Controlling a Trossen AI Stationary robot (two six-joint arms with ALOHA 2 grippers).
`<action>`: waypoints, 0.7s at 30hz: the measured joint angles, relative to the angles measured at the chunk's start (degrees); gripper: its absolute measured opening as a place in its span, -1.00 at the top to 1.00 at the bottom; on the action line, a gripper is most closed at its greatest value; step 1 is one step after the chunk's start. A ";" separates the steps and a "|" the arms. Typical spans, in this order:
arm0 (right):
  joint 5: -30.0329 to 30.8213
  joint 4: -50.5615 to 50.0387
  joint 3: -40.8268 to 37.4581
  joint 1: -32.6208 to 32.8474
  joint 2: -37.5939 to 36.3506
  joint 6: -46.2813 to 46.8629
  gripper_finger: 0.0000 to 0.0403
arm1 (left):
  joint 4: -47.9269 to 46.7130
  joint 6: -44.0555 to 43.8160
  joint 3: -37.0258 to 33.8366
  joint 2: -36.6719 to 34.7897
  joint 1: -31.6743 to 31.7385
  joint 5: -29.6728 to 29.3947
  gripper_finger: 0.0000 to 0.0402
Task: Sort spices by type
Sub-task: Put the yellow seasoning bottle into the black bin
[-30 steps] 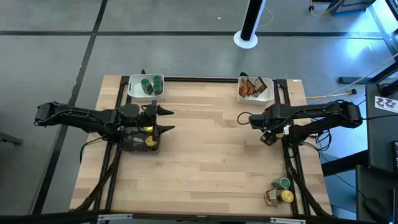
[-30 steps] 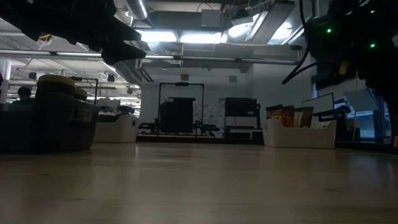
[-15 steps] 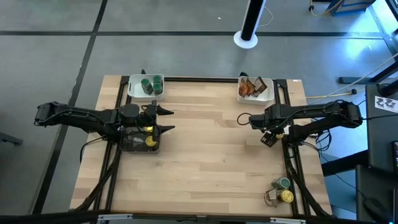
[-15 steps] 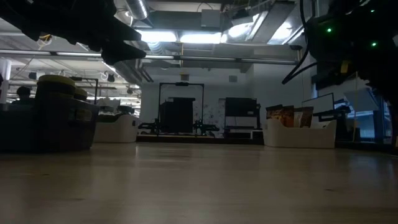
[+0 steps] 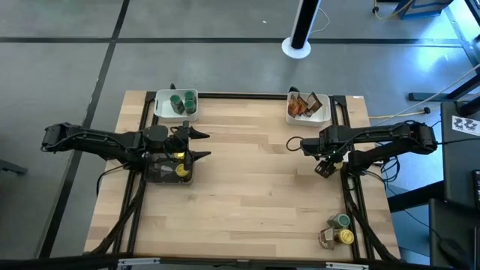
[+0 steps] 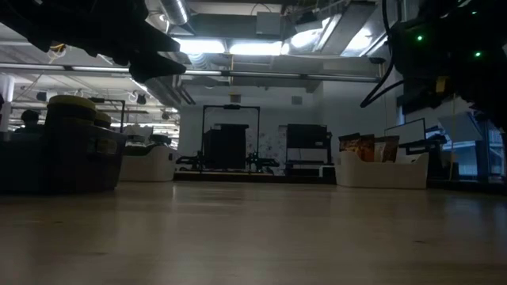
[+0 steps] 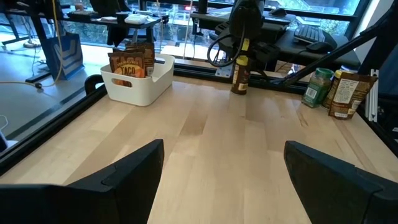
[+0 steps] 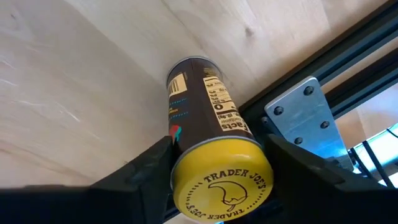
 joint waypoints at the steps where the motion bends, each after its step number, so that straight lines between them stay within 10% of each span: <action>1: 0.00 -0.02 0.00 0.00 0.00 0.00 -0.13 | 0.01 0.03 -0.01 0.00 -0.01 -0.02 -0.56; 21: 0.48 9.13 3.54 0.01 0.00 0.02 -0.19 | 0.03 0.61 0.01 0.00 -0.01 -0.13 -0.56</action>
